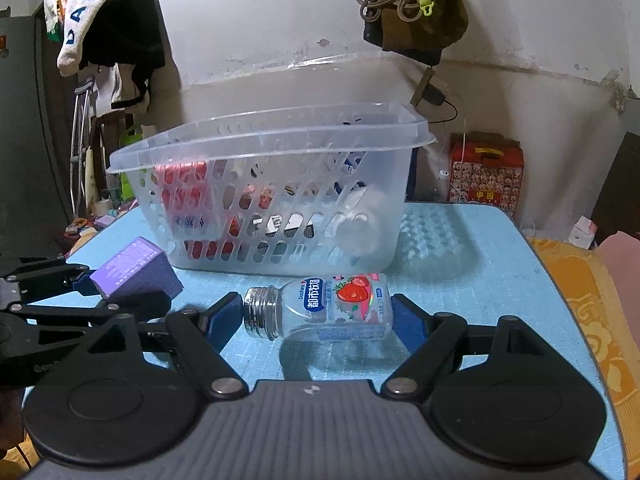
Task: Organize objects
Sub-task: 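Grasp the purple box with the left tool while the right tool grasps the strawberry water bottle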
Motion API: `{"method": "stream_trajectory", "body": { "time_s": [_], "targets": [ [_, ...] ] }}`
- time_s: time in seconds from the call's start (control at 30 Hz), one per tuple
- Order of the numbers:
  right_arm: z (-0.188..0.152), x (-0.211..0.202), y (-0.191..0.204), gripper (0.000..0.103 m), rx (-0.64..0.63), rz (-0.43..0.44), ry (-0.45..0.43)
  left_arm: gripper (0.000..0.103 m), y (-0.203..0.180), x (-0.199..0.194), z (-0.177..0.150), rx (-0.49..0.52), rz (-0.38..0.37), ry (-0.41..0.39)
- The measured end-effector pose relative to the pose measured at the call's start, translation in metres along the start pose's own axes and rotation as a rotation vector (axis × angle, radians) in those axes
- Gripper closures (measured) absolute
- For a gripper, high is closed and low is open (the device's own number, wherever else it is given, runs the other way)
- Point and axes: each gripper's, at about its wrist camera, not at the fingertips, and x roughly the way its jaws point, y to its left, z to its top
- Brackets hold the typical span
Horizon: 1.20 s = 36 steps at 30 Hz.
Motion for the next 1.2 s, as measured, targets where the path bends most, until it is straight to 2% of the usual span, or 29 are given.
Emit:
{"method": "stream_trajectory", "body": {
  "time_s": [0.23,0.43,0.6,0.63,0.67,0.77,0.93,1.03,1.07,1.1,1.17,1.2],
  "targets": [
    [0.008,-0.016,-0.006,0.021,0.006,0.037,-0.048,0.061,0.01,-0.012,0.008,-0.029,0.017,-0.025],
    [0.011,-0.02,0.0,0.021,-0.03,0.036,-0.07,0.061,0.025,-0.021,0.012,-0.075,0.029,-0.044],
    [0.015,-0.029,0.002,0.021,-0.039,0.04,-0.102,0.061,0.023,-0.03,0.017,-0.064,0.025,-0.078],
    [0.017,-0.03,0.003,0.049,-0.039,0.041,-0.109,0.061,0.022,-0.032,0.018,-0.062,0.022,-0.082],
    [0.018,-0.031,0.002,0.084,-0.04,0.041,-0.11,0.061,0.021,-0.033,0.019,-0.061,0.02,-0.087],
    [0.022,-0.03,-0.004,0.082,0.003,0.095,-0.083,0.061,0.02,-0.037,0.021,-0.062,0.013,-0.097],
    [0.012,-0.012,0.001,0.082,-0.033,0.094,-0.004,0.061,0.018,-0.032,0.019,-0.054,0.016,-0.081],
    [0.008,-0.007,0.003,0.08,-0.017,0.11,0.01,0.061,0.019,-0.029,0.018,-0.055,0.023,-0.07],
    [0.007,-0.005,0.006,0.071,0.001,0.127,0.011,0.061,0.021,-0.029,0.018,-0.065,0.026,-0.071],
    [0.006,-0.001,0.009,0.066,0.012,0.139,0.016,0.061,0.023,-0.031,0.019,-0.071,0.029,-0.074],
    [0.005,0.006,0.022,0.043,-0.001,0.152,0.026,0.061,0.028,-0.035,0.021,-0.074,0.043,-0.088],
    [0.005,0.011,0.031,0.036,-0.007,0.152,0.028,0.061,0.031,-0.037,0.021,-0.072,0.055,-0.098]
  ]
}}
